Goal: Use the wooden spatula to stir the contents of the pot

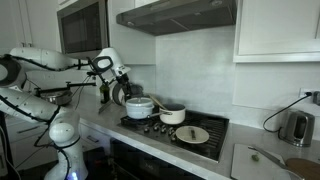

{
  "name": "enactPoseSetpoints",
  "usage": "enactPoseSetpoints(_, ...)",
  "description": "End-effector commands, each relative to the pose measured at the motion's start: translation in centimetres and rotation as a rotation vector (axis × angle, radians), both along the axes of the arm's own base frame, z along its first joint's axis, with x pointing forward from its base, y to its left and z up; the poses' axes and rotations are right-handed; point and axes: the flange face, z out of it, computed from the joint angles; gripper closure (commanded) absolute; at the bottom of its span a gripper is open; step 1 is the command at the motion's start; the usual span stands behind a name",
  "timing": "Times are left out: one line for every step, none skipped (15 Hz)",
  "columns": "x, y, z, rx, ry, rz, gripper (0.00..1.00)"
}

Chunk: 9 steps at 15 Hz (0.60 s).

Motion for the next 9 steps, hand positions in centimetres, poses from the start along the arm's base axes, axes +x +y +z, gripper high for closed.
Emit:
enactPoseSetpoints(1.3,-2.0,0.5,-0.089,-0.055,-0.126,0.0)
enactPoseSetpoints(1.8,-2.7,0.4,-0.108,-0.066,-0.156,0.0)
enactPoseSetpoints(2.6,-3.3,0.3,-0.119,-0.075,-0.18,0.0)
enactPoseSetpoints(3.3,-3.7,0.2,-0.12,-0.082,-0.203,0.0)
enactPoseSetpoints(4.1,-3.6,0.0,-0.113,-0.09,-0.22,0.0)
enactPoseSetpoints(4.9,-3.5,-0.3,-0.111,-0.097,-0.235,0.0)
enactPoseSetpoints(5.9,-3.0,-0.6,-0.102,-0.11,-0.244,0.0)
enactPoseSetpoints(6.8,-2.6,-0.9,-0.095,-0.124,-0.251,0.0)
enactPoseSetpoints(7.8,-2.0,-1.1,-0.085,-0.14,-0.258,0.0)
